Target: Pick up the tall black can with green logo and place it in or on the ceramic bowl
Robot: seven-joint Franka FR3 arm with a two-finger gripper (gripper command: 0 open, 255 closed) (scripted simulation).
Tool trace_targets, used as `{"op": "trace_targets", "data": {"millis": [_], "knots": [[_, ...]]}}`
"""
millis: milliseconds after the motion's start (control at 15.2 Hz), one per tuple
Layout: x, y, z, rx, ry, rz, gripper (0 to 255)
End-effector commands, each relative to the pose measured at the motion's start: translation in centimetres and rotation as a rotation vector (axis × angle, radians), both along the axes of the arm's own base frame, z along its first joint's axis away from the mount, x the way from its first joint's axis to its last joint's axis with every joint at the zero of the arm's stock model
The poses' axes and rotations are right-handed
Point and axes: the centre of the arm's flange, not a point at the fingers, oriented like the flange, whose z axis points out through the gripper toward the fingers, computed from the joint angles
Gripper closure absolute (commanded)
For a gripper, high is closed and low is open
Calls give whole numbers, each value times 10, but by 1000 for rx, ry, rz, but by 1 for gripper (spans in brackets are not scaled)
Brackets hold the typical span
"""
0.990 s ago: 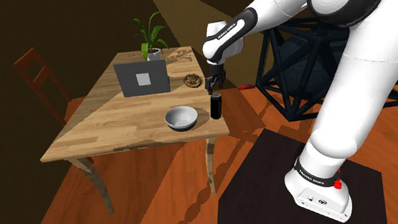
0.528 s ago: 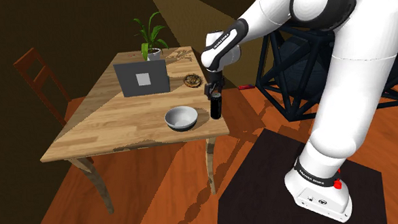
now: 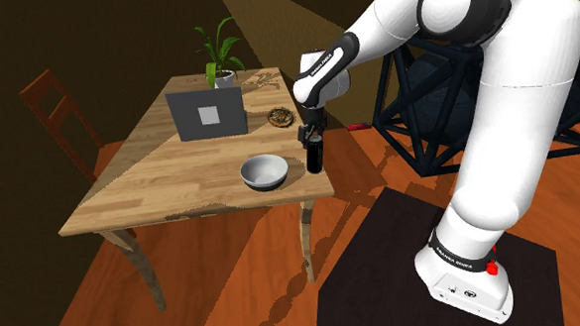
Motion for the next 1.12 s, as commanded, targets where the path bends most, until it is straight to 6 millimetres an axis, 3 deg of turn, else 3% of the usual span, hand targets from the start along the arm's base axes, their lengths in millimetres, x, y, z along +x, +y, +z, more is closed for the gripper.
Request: {"op": "trace_targets", "data": {"millis": [0,66,660,1056], "knots": [[0,0,0,0,0,0,0],[0,0,0,0,0,0,255],[0,0,0,0,0,0,255],[0,0,32,0,0,0,255]]}}
